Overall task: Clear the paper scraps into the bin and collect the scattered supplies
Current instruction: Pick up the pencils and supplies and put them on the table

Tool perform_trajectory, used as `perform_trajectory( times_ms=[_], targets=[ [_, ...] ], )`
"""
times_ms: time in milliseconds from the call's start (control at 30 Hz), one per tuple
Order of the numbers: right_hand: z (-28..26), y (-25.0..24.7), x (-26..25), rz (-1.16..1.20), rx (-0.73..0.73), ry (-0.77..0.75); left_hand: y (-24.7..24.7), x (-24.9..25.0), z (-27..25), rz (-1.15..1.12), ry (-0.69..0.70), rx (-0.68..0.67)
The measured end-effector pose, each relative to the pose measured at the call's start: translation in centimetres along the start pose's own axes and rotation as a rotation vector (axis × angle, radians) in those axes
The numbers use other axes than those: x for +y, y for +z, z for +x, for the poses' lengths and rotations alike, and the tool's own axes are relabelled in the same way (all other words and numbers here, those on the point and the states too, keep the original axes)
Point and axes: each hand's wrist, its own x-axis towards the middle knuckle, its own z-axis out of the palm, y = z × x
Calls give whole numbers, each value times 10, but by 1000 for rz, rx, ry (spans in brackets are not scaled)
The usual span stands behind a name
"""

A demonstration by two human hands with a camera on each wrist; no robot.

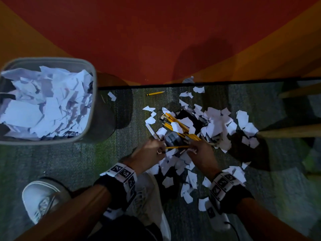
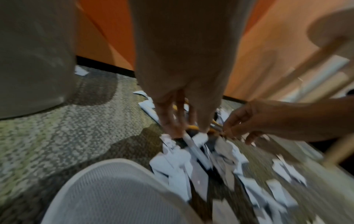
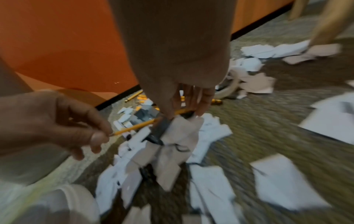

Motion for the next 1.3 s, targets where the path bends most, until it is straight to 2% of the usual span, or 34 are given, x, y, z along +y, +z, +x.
perform_trajectory(
  times_ms=[100,200,300,367,500,600,767,900,1000,1067,1167,1233,1300],
  targets=[
    [-14,8,30,-4,58,151,20,-5,-2,184,-85,-90],
    [-31,20,41,-3,-25,312,40,-12,0,263,-156,-116],
    [-40,36,26,-83,-85,359,59,-16,0,415,-175,-105],
    [-39,48,16,-96,-45,353,68,-16,0,504,-156,-66],
    [-31,67,9,-19,71,337,84,-13,7,594,-207,-60],
    [-27,68,16,-2,79,278,82,-14,12,525,-219,-9],
    [-23,59,23,14,69,164,67,-19,19,481,-62,21],
    [-22,43,27,84,-41,98,70,-34,22,294,-23,58],
    [-28,26,31,248,-82,148,60,-30,19,182,-44,77],
    [-30,17,36,250,-37,169,50,-29,16,75,-71,119],
    [-34,9,34,208,41,114,46,-37,11,-10,-148,209],
    [-39,14,25,174,6,53,44,-38,8,44,-179,159],
    [-46,26,17,182,-67,35,44,-32,6,224,-163,49]
  ],
)
